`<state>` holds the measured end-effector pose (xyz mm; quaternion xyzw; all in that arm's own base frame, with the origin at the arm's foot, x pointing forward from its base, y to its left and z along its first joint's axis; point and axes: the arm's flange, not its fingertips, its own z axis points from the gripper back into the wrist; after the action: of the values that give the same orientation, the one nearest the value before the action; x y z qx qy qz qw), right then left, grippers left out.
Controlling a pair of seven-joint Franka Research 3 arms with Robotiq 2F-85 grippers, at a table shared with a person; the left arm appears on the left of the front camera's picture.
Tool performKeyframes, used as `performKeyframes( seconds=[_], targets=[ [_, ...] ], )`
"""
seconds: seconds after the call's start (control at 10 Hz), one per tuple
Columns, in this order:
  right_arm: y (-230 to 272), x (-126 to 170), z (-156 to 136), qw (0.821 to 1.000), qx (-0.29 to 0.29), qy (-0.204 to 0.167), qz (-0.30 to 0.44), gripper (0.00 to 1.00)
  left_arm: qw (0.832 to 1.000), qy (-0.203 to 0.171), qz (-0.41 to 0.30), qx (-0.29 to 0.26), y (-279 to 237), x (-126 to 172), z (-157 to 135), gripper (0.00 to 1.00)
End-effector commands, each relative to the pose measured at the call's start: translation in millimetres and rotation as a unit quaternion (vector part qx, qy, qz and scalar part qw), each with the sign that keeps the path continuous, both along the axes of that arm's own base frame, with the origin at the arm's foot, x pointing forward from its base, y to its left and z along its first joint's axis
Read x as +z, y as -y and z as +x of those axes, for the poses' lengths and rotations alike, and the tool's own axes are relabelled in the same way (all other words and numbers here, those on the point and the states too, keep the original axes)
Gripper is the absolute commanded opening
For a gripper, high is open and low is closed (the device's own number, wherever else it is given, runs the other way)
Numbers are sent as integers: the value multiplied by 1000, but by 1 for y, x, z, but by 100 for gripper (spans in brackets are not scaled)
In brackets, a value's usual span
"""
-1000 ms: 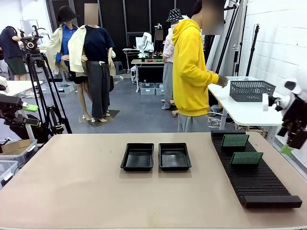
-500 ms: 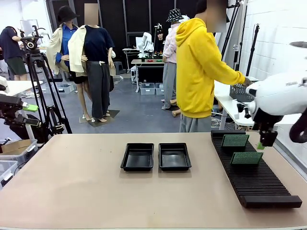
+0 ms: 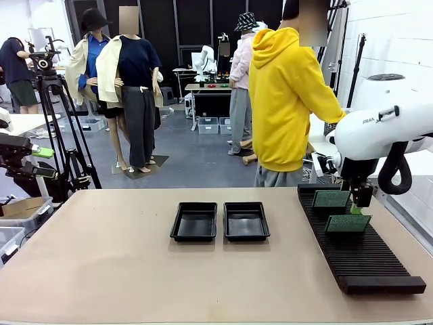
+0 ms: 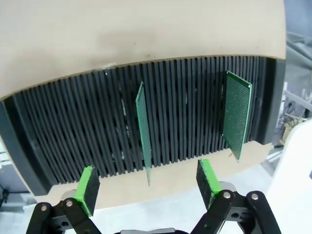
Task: Inspect and transfer BCBs to ESD trays.
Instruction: Pick up the Blank PCB from the PCB Rack and place it in the left ESD tray.
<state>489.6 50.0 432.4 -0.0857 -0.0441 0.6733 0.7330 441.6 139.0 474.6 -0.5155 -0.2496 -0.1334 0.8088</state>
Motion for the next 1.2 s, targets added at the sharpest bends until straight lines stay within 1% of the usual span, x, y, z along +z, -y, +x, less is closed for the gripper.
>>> performKeyframes(
  seconds=[0.0, 0.1, 0.3, 0.8, 0.9, 1.1],
  targets=[
    [-2, -12, 16, 999, -2, 0, -42, 100, 1000, -7, -3, 5, 0, 3, -1, 100],
    [-1, -18, 18, 999, -9, -4, -47, 100, 1000, -7, -3, 5, 0, 3, -1, 100],
    [0, -29, 19, 999, 0, -26, -37, 100, 1000, -7, -3, 5, 0, 3, -1, 100],
    [13, -55, 35, 999, -10, -49, -16, 100, 1000, -7, -3, 5, 0, 3, -1, 100],
    [17, -60, 37, 999, -15, -42, -8, 100, 1000, -7, -3, 5, 0, 3, -1, 100],
    [22, -62, 39, 999, 2, -34, 10, 100, 1000, -7, -3, 5, 0, 3, -1, 100]
  ],
)
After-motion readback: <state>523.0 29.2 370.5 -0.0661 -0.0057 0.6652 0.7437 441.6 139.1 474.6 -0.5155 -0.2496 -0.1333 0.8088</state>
